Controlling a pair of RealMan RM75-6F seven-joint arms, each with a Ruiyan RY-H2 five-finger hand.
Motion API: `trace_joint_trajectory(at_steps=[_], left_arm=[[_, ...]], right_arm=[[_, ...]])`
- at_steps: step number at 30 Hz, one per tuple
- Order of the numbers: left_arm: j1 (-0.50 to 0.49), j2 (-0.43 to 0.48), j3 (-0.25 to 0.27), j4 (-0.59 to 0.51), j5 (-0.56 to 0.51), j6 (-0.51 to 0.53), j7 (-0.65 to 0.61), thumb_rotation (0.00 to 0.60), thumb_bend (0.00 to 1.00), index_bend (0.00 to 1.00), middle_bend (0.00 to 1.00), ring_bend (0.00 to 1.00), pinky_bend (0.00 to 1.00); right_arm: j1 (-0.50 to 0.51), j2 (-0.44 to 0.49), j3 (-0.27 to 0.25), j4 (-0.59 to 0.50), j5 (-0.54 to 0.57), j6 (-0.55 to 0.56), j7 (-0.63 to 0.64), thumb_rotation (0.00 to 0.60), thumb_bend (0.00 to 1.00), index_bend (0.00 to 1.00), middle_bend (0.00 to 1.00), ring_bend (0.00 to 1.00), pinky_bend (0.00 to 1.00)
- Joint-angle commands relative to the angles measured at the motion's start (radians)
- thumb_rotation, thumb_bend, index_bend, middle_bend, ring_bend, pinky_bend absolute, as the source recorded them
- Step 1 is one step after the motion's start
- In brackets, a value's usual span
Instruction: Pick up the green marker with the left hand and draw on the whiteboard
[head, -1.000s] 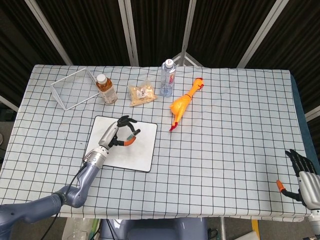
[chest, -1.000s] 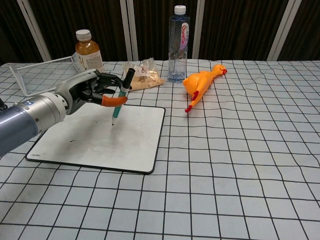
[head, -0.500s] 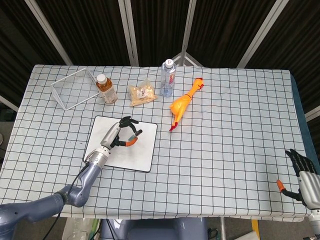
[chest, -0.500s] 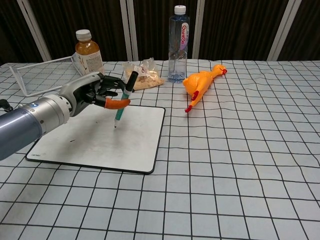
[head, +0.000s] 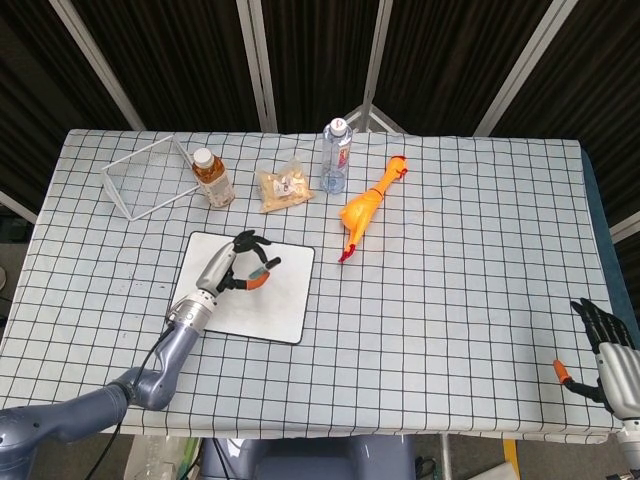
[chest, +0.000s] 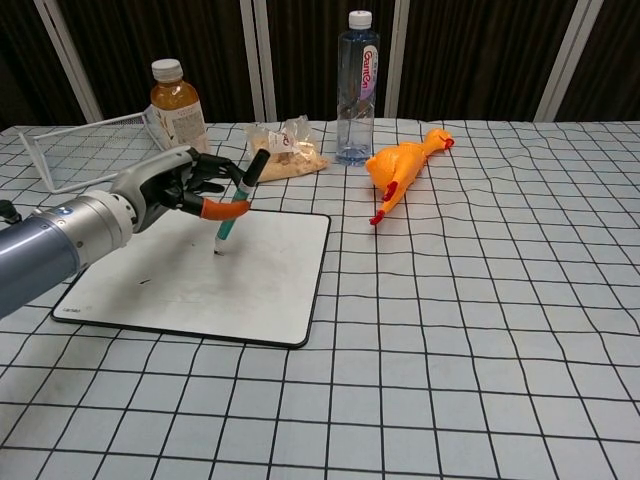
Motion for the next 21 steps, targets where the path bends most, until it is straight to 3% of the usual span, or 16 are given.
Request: trace_joint_trajectory(at_steps=[1, 10, 16, 21], left_arm=[[-0.004, -0.004, 0.007, 0.037, 0.012, 0.005, 0.007, 0.600, 0.54, 0.74, 0.25, 0.07, 0.09], [-0.007, -0.023, -0.011, 0.168, 0.013, 0.036, -0.021, 0.600, 0.54, 0.75, 0.25, 0.07, 0.09], [0.001, 0.016, -0.056, 0.090, 0.007, 0.091, -0.079, 0.600, 0.54, 0.75, 0.25, 0.07, 0.09], [0.006, 0.046, -0.066, -0.011, -0.013, 0.083, -0.053, 0.600, 0.54, 0.75, 0.26, 0.07, 0.09]], right_arm=[[0.000, 0.000, 0.000, 0.000, 0.000, 0.000, -0.001, 0.600, 0.35, 0.00, 0.00, 0.00, 0.00], [-0.001, 0.000, -0.001, -0.002, 0.000, 0.002, -0.006, 0.600, 0.35, 0.00, 0.00, 0.00, 0.00], [-0.002, 0.000, -0.001, -0.003, -0.004, 0.005, -0.004, 0.600, 0.35, 0.00, 0.00, 0.00, 0.00], [-0.001, 0.000, -0.001, -0.005, -0.009, 0.006, -0.003, 0.600, 0.35, 0.00, 0.00, 0.00, 0.00]])
